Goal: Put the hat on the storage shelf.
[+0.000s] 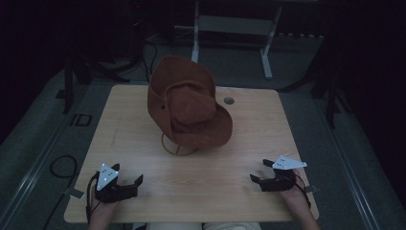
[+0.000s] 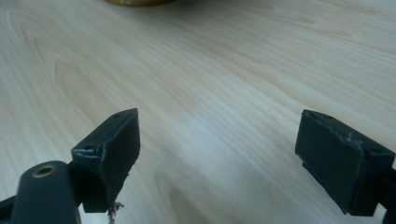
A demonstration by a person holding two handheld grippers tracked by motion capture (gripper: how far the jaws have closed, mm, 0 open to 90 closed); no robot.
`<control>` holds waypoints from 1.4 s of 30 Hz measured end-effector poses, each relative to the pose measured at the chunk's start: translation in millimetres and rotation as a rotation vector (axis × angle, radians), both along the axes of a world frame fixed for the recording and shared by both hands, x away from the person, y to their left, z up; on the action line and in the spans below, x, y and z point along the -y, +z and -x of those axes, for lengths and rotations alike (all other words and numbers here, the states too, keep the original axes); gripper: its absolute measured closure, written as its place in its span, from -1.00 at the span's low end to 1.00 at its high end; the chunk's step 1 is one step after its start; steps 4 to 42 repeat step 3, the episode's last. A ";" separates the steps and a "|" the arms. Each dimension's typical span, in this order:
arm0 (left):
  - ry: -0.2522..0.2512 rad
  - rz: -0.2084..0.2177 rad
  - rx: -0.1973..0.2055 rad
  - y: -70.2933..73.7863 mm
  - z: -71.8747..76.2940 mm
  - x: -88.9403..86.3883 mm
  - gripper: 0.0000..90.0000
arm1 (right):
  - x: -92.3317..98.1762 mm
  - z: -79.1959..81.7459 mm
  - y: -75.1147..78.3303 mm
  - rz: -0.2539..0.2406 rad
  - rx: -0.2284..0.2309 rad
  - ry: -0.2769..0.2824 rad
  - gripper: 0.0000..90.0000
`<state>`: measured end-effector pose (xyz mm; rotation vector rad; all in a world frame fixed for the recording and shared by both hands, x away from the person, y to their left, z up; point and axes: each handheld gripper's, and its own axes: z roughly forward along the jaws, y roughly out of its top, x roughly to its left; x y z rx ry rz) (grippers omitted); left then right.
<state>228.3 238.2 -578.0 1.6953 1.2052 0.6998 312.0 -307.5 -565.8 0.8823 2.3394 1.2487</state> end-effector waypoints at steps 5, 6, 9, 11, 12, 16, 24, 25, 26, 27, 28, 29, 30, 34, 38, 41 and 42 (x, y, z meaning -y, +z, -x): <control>-0.002 0.001 0.001 0.0 -0.1 0.3 -0.95 | 3.4 2.7 -1.0 0.006 0.000 -0.003 -0.69; -0.002 0.001 0.001 0.0 -0.1 0.3 -0.95 | 3.4 2.7 -1.0 0.006 0.000 -0.003 -0.69; -0.002 0.001 0.001 0.0 -0.1 0.3 -0.95 | 3.4 2.7 -1.0 0.006 0.000 -0.003 -0.69; -0.002 0.001 0.001 0.0 -0.1 0.3 -0.95 | 3.4 2.7 -1.0 0.006 0.000 -0.003 -0.69; -0.002 0.001 0.001 0.0 -0.1 0.3 -0.95 | 3.4 2.7 -1.0 0.006 0.000 -0.003 -0.69; -0.002 0.001 0.001 0.0 -0.1 0.3 -0.95 | 3.4 2.7 -1.0 0.006 0.000 -0.003 -0.69; -0.002 0.001 0.001 0.0 -0.1 0.3 -0.95 | 3.4 2.7 -1.0 0.006 0.000 -0.003 -0.69; -0.002 0.001 0.001 0.0 -0.1 0.3 -0.95 | 3.4 2.7 -1.0 0.006 0.000 -0.003 -0.69; -0.002 0.001 0.001 0.0 -0.1 0.3 -0.95 | 3.4 2.7 -1.0 0.006 0.000 -0.003 -0.69; -0.002 0.001 0.001 0.0 -0.1 0.3 -0.95 | 3.4 2.7 -1.0 0.006 0.000 -0.003 -0.69; -0.002 0.001 0.001 0.0 -0.1 0.3 -0.95 | 3.4 2.7 -1.0 0.006 0.000 -0.003 -0.69; -0.002 0.001 0.001 0.0 -0.1 0.3 -0.95 | 3.4 2.7 -1.0 0.006 0.000 -0.003 -0.69; -0.002 0.001 0.001 0.0 -0.1 0.3 -0.95 | 3.4 2.7 -1.0 0.006 0.000 -0.003 -0.69; -0.002 0.001 0.001 0.0 -0.1 0.3 -0.95 | 3.4 2.7 -1.0 0.006 0.000 -0.003 -0.69; -0.002 0.001 0.001 0.0 -0.1 0.3 -0.95 | 3.4 2.7 -1.0 0.006 0.000 -0.003 -0.69; -0.002 0.001 0.001 0.0 -0.1 0.3 -0.95 | 3.4 2.7 -1.0 0.006 0.000 -0.003 -0.69; -0.002 0.001 0.001 0.0 -0.1 0.3 -0.95 | 3.4 2.7 -1.0 0.006 0.000 -0.003 -0.69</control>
